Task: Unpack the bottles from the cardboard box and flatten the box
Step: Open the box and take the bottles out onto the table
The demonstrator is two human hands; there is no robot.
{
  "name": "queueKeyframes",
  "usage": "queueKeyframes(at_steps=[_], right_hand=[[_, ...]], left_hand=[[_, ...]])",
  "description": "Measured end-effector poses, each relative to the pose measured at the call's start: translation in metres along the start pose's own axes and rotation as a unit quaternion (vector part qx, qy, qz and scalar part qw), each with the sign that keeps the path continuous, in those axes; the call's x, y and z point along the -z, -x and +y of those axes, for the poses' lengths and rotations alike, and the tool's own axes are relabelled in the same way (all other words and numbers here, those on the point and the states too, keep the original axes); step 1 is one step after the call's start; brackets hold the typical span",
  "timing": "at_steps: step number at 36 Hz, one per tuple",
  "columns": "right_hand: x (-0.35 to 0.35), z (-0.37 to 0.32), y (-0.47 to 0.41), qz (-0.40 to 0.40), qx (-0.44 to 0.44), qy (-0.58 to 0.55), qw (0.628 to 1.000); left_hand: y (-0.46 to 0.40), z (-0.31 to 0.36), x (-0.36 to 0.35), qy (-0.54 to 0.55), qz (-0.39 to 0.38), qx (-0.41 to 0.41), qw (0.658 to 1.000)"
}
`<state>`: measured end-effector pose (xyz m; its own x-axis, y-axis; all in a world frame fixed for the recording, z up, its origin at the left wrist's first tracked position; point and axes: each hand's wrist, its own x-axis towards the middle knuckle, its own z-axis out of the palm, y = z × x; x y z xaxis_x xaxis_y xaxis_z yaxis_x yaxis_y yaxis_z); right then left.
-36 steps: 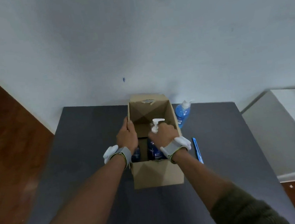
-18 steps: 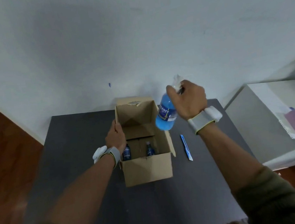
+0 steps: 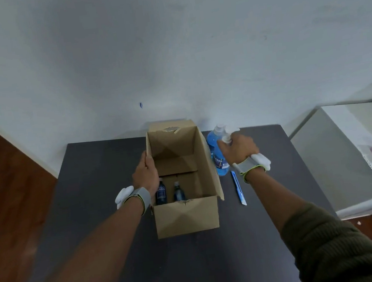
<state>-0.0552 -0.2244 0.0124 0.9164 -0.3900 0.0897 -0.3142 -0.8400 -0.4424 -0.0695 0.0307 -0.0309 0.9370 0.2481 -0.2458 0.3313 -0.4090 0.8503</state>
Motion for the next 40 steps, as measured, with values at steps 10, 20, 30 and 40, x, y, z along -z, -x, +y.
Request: queueKeyframes(at_steps=[10, 20, 30, 40], right_hand=[[-0.04, 0.009, 0.005, 0.001, -0.039, -0.029, 0.999], [-0.049, 0.018, 0.003, 0.02, -0.001, -0.064, 0.998], [-0.049, 0.022, -0.001, -0.017, -0.009, -0.083, 0.996], [-0.033, -0.029, 0.033, 0.104, 0.062, -0.212, 0.97]], left_hand=[[0.004, 0.004, 0.002, 0.005, -0.003, 0.0, 1.0], [0.004, 0.007, -0.001, 0.012, -0.006, 0.01, 1.0], [0.006, 0.008, 0.004, 0.024, -0.013, 0.0, 1.0], [0.0, 0.001, 0.001, 0.033, -0.019, 0.007, 0.999]])
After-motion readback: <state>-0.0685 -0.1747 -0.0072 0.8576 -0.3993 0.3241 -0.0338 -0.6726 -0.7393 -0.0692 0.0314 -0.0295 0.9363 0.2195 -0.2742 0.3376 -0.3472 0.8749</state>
